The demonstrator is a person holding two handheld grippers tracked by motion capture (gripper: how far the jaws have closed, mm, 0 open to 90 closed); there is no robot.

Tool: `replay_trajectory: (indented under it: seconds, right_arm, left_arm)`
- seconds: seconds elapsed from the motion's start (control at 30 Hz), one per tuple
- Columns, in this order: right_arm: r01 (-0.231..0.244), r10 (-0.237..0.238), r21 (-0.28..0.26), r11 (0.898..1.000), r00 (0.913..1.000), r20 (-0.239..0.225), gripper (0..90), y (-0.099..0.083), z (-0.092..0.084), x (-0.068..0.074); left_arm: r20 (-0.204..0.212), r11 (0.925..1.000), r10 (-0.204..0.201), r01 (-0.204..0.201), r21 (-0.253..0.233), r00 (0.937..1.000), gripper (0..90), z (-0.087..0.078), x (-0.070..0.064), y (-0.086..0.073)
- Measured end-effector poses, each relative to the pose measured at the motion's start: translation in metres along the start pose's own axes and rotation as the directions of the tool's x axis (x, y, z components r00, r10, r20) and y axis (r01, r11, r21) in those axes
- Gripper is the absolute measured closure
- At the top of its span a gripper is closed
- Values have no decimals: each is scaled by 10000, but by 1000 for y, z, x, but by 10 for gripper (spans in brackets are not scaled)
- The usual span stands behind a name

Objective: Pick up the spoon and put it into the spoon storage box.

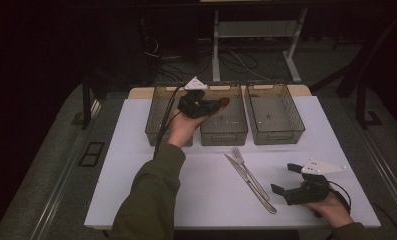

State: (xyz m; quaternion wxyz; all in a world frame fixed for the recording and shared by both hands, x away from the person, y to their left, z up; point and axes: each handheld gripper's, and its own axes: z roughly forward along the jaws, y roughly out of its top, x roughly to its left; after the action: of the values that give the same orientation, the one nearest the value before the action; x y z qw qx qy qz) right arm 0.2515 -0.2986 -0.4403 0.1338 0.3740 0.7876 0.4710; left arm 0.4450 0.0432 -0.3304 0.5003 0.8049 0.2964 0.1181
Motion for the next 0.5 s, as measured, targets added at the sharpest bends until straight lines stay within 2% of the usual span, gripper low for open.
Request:
replay_trajectory:
  seconds: [0.23, 0.4, 0.5]
  right_arm:
    - [-55, 54, -84, 9999, 10000, -74, 2, 0, -1, 0]
    - [-121, 119, -157, 9998, 9998, -139, 2, 1, -2, 0]
    - [-116, 112, -191, 9998, 9998, -190, 2, 1, -2, -1]
  left_arm:
    - [-40, 9999, -55, 55, -129, 10000, 829, 24, 4, 15]
    - [12, 9999, -95, 95, -134, 10000, 828, 43, 5, 21]
    - [65, 9994, -266, 267, -219, 9996, 828, 53, 5, 22]
